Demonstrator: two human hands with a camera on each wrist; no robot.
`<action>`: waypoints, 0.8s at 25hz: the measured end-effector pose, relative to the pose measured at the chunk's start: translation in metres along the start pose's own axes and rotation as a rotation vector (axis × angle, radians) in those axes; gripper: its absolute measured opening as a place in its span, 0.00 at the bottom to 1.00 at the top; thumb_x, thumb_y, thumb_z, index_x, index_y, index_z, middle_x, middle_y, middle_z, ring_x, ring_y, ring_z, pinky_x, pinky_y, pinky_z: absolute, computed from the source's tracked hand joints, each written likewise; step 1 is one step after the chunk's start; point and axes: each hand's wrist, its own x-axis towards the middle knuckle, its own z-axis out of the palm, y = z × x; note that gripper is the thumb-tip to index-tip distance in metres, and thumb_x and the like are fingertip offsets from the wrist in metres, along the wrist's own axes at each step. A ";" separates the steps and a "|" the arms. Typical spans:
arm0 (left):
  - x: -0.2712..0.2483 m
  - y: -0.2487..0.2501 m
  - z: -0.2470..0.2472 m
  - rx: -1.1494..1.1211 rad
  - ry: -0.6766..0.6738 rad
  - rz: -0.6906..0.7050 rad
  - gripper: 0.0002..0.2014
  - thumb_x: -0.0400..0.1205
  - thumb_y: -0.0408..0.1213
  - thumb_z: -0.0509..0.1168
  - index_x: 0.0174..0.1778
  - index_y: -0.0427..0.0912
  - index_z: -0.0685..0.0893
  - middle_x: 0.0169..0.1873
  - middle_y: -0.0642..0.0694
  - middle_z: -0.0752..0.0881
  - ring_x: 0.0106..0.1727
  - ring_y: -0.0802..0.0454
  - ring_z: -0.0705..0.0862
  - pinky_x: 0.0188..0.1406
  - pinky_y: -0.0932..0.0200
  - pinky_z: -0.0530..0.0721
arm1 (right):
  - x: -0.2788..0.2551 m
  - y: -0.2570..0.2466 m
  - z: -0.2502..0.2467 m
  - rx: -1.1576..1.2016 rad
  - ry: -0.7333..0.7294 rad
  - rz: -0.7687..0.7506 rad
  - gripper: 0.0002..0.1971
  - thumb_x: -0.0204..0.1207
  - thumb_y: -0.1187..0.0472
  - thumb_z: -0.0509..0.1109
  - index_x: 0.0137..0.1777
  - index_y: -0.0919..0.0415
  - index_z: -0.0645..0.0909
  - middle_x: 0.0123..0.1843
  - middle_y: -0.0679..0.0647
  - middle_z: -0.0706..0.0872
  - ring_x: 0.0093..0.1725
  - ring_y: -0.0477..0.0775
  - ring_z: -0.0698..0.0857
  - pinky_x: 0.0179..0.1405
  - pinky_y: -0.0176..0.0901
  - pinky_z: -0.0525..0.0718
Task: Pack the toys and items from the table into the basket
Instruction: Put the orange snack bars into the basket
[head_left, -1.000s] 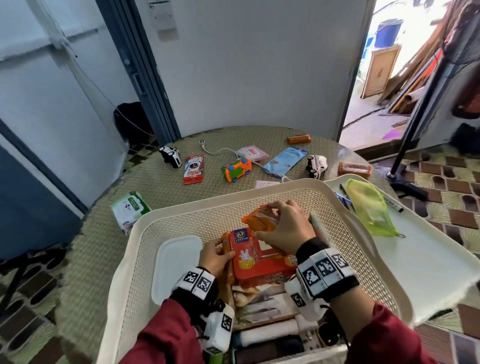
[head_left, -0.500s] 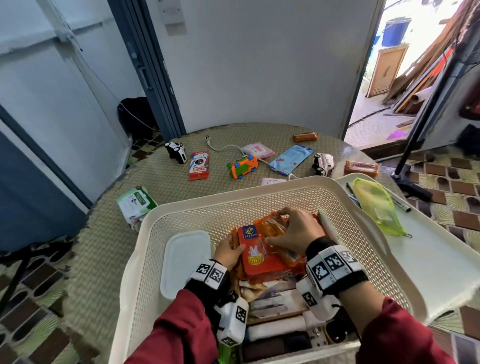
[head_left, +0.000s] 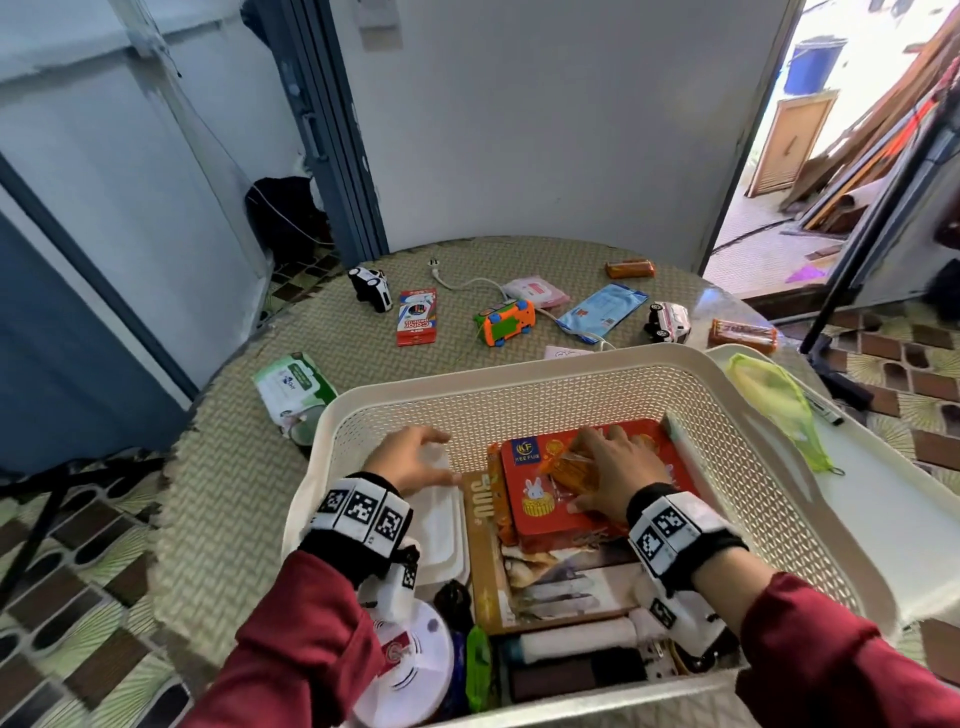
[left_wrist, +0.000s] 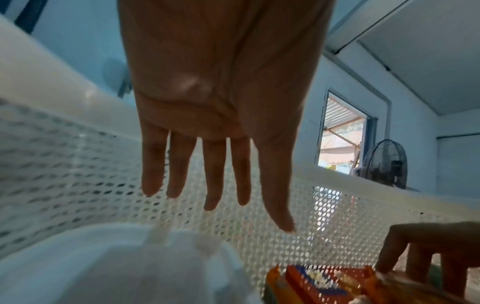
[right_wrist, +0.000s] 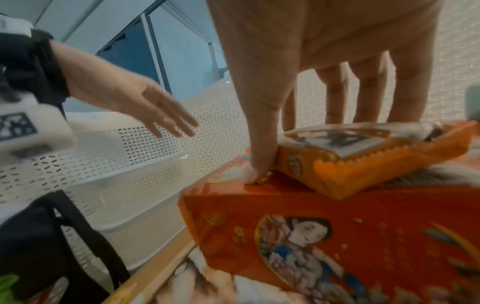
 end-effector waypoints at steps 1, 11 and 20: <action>0.001 -0.007 0.005 0.001 -0.066 -0.011 0.35 0.69 0.43 0.80 0.73 0.45 0.76 0.73 0.47 0.76 0.75 0.50 0.73 0.73 0.56 0.68 | 0.000 -0.001 -0.001 0.011 0.003 0.004 0.34 0.63 0.46 0.80 0.67 0.48 0.69 0.65 0.56 0.76 0.64 0.62 0.76 0.56 0.52 0.77; 0.006 -0.029 0.000 0.127 -0.189 0.063 0.44 0.69 0.39 0.80 0.80 0.48 0.66 0.82 0.49 0.60 0.82 0.51 0.59 0.80 0.55 0.56 | 0.010 -0.069 -0.006 0.599 0.166 -0.016 0.14 0.68 0.53 0.78 0.53 0.49 0.81 0.43 0.51 0.87 0.43 0.51 0.86 0.44 0.44 0.85; 0.005 -0.025 -0.003 0.171 -0.199 0.071 0.43 0.72 0.37 0.78 0.81 0.47 0.64 0.83 0.50 0.59 0.82 0.49 0.58 0.79 0.57 0.56 | 0.036 -0.094 0.040 0.602 0.137 0.064 0.20 0.64 0.56 0.81 0.54 0.56 0.78 0.46 0.50 0.81 0.50 0.53 0.81 0.43 0.40 0.76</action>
